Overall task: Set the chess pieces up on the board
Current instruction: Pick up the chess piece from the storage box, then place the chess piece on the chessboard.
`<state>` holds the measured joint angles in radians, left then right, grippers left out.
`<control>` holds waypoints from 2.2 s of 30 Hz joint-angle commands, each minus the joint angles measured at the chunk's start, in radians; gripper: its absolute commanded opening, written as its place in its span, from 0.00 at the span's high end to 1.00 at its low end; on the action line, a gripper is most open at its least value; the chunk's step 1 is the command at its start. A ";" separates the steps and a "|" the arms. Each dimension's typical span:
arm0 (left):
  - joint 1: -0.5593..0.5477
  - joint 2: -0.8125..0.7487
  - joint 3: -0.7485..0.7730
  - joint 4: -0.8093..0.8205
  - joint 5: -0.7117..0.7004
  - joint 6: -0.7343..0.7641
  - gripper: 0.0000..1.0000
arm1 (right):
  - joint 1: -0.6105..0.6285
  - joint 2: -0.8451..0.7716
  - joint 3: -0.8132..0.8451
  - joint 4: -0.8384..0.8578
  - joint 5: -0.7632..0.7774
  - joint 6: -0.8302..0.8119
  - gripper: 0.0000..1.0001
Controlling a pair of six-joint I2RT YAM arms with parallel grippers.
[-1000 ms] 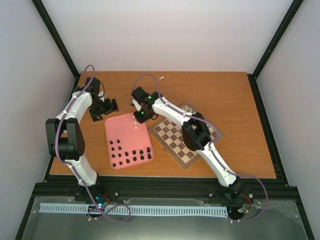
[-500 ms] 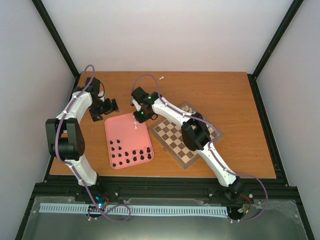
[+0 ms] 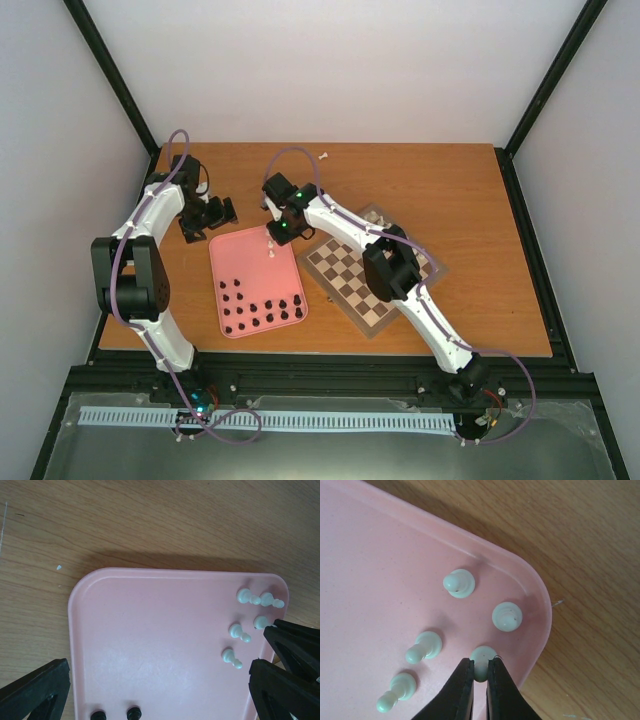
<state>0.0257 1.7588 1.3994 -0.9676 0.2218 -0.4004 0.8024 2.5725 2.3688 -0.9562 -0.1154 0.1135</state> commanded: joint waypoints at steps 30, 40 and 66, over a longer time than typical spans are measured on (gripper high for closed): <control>-0.006 0.008 0.027 -0.001 0.003 0.004 0.00 | -0.258 -0.756 -0.880 0.122 0.178 0.128 0.94; -0.006 0.004 0.014 0.001 -0.007 0.006 0.00 | -0.344 -0.774 -1.030 0.181 0.181 0.115 0.94; -0.005 0.026 0.026 0.000 -0.011 0.009 0.00 | -0.395 -0.705 -1.060 0.237 0.233 0.089 0.92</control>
<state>0.0257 1.7760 1.3994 -0.9680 0.2134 -0.4000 0.4156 1.8503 1.3201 -0.7361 0.0952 0.2138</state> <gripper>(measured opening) 0.997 0.079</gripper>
